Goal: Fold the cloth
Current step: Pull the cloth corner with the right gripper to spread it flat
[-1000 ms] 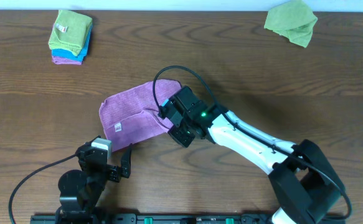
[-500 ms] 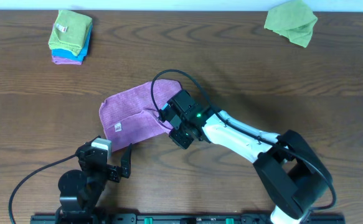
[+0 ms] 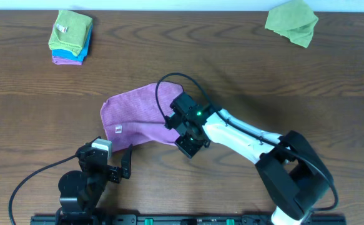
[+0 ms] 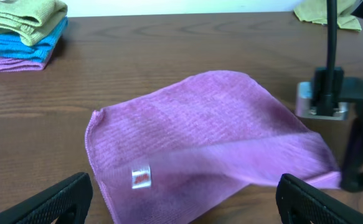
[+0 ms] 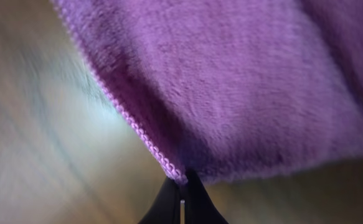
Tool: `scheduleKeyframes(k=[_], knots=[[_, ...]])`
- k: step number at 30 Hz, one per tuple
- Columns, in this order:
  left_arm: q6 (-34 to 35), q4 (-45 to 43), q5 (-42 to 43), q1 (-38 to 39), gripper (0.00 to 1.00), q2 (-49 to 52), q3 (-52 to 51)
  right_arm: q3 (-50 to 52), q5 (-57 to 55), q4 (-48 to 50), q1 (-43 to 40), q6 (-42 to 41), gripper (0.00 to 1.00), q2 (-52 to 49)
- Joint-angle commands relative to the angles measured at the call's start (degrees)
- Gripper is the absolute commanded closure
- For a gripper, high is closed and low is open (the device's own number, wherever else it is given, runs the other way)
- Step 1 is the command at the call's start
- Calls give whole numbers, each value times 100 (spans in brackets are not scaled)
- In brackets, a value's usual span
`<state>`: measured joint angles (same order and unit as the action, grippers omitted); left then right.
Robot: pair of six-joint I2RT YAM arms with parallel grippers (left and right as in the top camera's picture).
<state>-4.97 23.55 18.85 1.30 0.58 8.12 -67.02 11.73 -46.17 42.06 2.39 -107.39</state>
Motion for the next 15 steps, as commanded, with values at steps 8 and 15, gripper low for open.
scheduleKeyframes(k=[8,15], knots=[[-61,15,-39,24,5,-33,-122,-562,76,-1934,-448,-1095,20,140],[-61,15,-39,24,5,-33,-122,-566,48,-1355,-505,-1097,70,140]])
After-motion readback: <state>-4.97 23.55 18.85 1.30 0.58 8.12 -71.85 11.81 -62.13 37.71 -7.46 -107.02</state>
